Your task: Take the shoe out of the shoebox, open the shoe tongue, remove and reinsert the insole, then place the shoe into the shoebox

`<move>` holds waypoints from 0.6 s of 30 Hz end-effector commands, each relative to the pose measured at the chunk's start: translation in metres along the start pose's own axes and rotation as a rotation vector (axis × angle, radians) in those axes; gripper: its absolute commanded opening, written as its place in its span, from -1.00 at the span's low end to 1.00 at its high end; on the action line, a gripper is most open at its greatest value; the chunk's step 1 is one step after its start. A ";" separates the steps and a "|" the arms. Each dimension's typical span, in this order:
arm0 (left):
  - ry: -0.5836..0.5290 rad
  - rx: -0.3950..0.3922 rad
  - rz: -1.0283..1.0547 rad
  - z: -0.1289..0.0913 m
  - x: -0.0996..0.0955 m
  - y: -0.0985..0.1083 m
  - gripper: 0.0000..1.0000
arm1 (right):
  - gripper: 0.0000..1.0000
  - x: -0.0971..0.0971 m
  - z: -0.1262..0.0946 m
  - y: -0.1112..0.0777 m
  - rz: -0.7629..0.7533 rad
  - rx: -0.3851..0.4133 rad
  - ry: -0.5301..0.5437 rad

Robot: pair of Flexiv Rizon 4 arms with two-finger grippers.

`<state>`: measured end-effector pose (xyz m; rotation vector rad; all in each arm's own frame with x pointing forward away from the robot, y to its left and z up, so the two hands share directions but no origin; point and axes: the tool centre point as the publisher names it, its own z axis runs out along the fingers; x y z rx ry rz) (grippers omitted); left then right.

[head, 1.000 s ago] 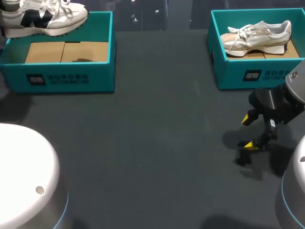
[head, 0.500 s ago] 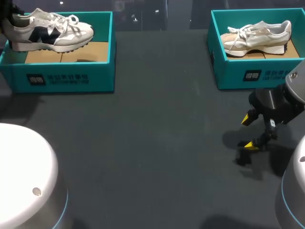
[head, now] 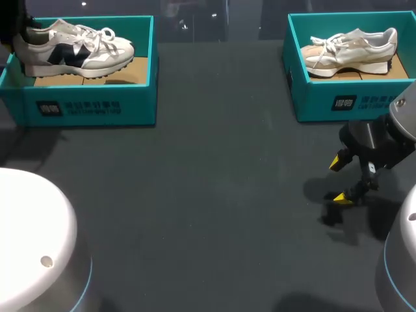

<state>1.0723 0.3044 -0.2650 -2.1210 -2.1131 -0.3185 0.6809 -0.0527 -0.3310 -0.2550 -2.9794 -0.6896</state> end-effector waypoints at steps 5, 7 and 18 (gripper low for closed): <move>0.022 -0.012 0.008 0.019 -0.008 -0.006 -1.00 | 1.00 0.001 0.000 0.000 0.000 0.002 -0.002; 0.024 -0.018 0.022 0.022 -0.011 -0.010 -1.00 | 1.00 0.001 0.000 0.000 0.000 0.002 -0.002; 0.035 -0.024 0.070 0.032 -0.023 -0.029 -1.00 | 1.00 0.001 0.000 0.000 0.000 0.002 -0.002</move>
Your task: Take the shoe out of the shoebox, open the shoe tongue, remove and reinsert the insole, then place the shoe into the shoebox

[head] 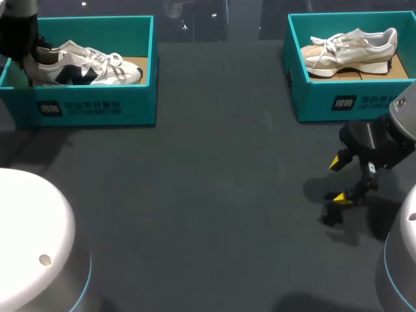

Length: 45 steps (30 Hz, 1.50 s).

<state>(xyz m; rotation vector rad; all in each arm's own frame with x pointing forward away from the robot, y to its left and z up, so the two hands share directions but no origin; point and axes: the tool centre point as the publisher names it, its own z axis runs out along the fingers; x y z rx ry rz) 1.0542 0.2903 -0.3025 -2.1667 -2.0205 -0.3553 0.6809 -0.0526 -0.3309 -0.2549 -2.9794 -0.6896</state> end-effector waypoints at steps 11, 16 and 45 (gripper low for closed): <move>0.029 -0.014 0.021 0.014 -0.013 -0.018 -1.00 | 1.00 0.001 0.000 0.000 0.000 0.002 -0.002; 0.042 -0.005 0.021 0.023 -0.016 -0.020 -1.00 | 1.00 0.001 0.000 0.000 0.000 0.002 -0.002; 0.019 0.001 0.007 0.059 -0.025 -0.015 -1.00 | 1.00 0.001 0.000 0.000 0.000 0.002 -0.002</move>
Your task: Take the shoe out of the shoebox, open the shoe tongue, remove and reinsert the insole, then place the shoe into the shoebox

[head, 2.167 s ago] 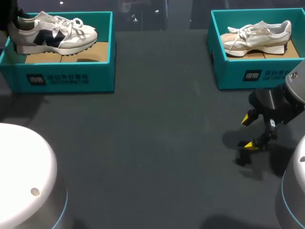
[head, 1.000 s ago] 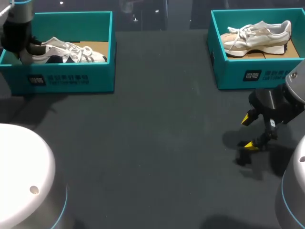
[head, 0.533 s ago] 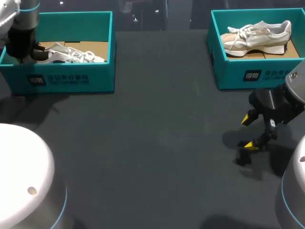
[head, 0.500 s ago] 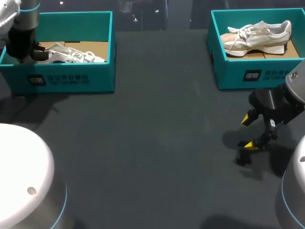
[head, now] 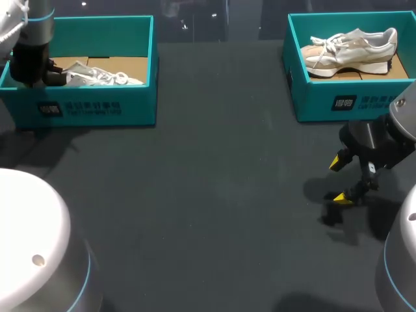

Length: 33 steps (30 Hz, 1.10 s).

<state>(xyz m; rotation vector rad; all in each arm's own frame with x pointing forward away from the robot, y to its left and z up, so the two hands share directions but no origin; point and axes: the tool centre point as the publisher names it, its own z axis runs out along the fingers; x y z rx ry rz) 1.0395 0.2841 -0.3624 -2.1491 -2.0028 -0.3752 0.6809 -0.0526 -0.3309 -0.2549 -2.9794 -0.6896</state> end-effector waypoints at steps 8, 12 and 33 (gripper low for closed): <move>-0.024 -0.008 0.004 0.009 -0.002 0.004 -0.76 | 1.00 0.001 0.000 0.000 0.000 0.002 -0.002; -0.032 -0.007 -0.001 0.010 -0.001 0.004 -0.38 | 1.00 0.001 0.000 0.000 0.000 0.002 -0.002; -0.124 -0.055 -0.030 -0.032 -0.002 0.006 0.61 | 1.00 0.001 0.000 0.000 0.000 0.002 -0.002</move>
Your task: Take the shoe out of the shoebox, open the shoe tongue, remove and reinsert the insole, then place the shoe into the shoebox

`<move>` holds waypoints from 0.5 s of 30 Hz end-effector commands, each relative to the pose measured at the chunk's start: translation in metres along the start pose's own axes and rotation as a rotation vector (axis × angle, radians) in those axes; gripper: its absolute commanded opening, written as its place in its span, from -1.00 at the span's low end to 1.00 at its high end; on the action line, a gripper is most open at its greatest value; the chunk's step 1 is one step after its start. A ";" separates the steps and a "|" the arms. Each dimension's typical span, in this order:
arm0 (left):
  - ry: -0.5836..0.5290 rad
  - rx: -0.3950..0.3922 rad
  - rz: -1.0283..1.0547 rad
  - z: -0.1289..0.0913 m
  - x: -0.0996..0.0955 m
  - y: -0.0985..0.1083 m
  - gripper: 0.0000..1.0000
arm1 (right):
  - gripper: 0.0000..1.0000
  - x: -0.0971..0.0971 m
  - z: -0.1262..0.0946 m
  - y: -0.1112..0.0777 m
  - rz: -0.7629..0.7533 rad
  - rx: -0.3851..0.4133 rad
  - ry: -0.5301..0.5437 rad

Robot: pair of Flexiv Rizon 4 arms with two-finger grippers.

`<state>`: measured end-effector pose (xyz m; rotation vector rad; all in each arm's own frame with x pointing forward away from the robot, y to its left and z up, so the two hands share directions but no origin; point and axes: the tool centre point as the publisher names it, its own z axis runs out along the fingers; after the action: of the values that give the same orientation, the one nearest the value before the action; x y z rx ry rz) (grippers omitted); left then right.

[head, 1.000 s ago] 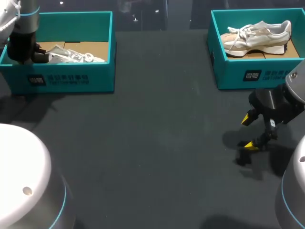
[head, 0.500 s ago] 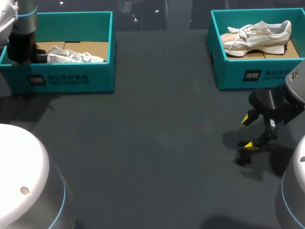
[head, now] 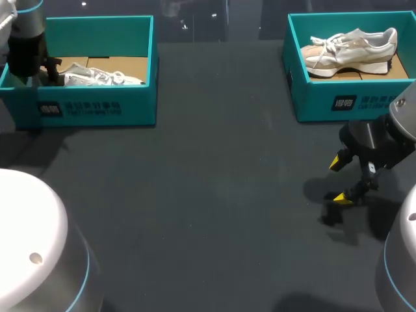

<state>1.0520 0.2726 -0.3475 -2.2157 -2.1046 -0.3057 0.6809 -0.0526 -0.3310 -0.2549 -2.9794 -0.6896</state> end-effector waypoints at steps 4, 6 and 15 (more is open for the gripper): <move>-0.054 -0.008 -0.017 -0.037 0.004 -0.005 0.85 | 1.00 0.001 0.000 0.000 0.000 0.002 -0.002; -0.072 -0.010 -0.024 -0.051 0.005 -0.005 1.00 | 1.00 0.001 0.000 0.000 0.000 0.002 -0.002; -0.106 0.023 -0.042 -0.116 0.017 -0.010 1.00 | 1.00 0.001 0.000 0.000 0.000 0.002 -0.002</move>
<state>1.0392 0.2674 -0.2613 -2.2267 -2.2011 -0.1777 0.6809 -0.0526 -0.3309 -0.2549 -2.9795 -0.6896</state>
